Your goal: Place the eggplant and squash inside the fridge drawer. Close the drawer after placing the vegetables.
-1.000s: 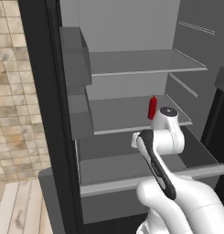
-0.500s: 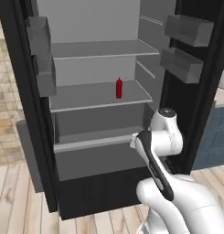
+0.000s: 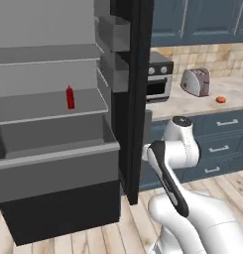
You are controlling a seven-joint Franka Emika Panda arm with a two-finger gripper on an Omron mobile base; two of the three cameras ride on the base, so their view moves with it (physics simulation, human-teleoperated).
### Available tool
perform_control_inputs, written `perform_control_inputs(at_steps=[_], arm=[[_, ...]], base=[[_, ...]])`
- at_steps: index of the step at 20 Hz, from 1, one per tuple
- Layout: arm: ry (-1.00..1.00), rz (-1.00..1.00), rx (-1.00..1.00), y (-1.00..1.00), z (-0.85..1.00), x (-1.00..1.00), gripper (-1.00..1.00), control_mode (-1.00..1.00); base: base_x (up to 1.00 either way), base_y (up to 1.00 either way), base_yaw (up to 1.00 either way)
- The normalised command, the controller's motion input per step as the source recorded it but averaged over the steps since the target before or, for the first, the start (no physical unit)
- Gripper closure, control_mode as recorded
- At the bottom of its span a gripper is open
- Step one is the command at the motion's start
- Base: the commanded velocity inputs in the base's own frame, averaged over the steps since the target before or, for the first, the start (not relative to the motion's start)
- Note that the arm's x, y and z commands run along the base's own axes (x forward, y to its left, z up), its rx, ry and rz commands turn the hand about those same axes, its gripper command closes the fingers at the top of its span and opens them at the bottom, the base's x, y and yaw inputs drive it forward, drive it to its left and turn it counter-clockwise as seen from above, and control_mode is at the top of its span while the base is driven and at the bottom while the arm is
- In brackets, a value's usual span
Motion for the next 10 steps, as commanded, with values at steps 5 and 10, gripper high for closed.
perform_control_inputs(at_steps=[5, 10], arm=[[0.0, 0.0, 0.0, 0.0, 0.0, 0.0, -1.0, 1.0], [0.0, 0.0, 0.0, 0.0, 0.0, 0.0, -1.0, 1.0]], base=[[0.31, -1.0, -0.01], [0.96, -1.0, 0.0]])
